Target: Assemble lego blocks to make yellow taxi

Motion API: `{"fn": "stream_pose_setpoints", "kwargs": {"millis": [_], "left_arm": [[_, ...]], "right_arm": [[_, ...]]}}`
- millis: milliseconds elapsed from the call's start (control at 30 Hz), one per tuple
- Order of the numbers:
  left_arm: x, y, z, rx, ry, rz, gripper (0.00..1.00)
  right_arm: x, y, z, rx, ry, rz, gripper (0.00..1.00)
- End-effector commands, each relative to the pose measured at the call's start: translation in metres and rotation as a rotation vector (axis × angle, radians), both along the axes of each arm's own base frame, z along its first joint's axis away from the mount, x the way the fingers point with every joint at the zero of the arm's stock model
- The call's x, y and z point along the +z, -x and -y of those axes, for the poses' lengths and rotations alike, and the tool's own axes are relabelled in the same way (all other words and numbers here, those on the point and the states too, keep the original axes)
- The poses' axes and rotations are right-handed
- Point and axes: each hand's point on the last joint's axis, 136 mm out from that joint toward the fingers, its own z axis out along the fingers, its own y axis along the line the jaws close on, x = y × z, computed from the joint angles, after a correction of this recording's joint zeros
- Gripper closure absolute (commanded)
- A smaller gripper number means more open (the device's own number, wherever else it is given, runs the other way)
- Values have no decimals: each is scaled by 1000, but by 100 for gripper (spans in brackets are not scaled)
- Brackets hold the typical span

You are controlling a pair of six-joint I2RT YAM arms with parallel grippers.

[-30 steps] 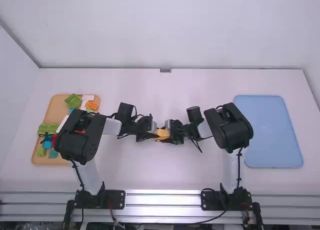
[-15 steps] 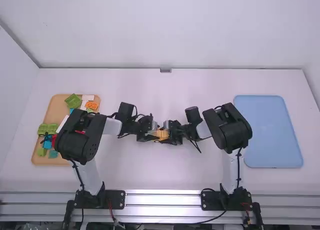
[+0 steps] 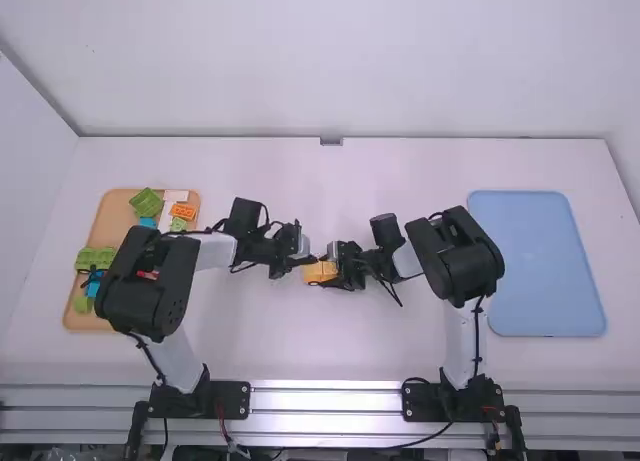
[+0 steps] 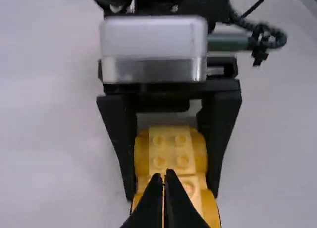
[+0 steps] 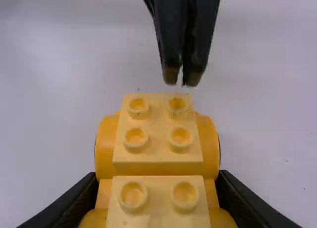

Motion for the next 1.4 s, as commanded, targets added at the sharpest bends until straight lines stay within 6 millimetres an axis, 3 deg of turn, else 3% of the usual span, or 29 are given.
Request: {"fn": "stream_pose_setpoints", "kwargs": {"millis": [0, 367, 500, 667, 833, 1000, 1067, 1100, 1233, 1367], "left_arm": [[-19, 3, -7, 33, -75, -25, 98], [-66, 24, -5, 11, -125, -135, 98], [-91, 21, -16, 68, -280, -145, 98], [-86, 16, -13, 83, -265, -150, 98], [-31, -9, 3, 44, -93, -61, 98], [53, -36, -3, 54, 22, 77, 98], [79, -41, -13, 79, 34, 113, 73], [92, -45, -20, 104, 36, 126, 4], [133, -59, -52, 247, 52, 138, 1], [170, -58, -80, 336, 132, 127, 1]], "right_arm": [[-11, 1, 1, -17, 41, -17, 55], [-9, 4, -9, 11, 39, -7, 55], [-10, 4, -8, 6, 43, -6, 55], [-11, 0, -2, -11, 49, -16, 55], [-12, -5, 4, -33, 52, -17, 55], [-12, -10, 10, -55, 53, -25, 55], [-13, -10, 11, -55, 55, -27, 55], [-14, -11, 11, -61, 63, -25, 53], [-23, -19, 16, -121, 127, -27, 48], [-22, -22, 22, -157, 172, -52, 42]]}}
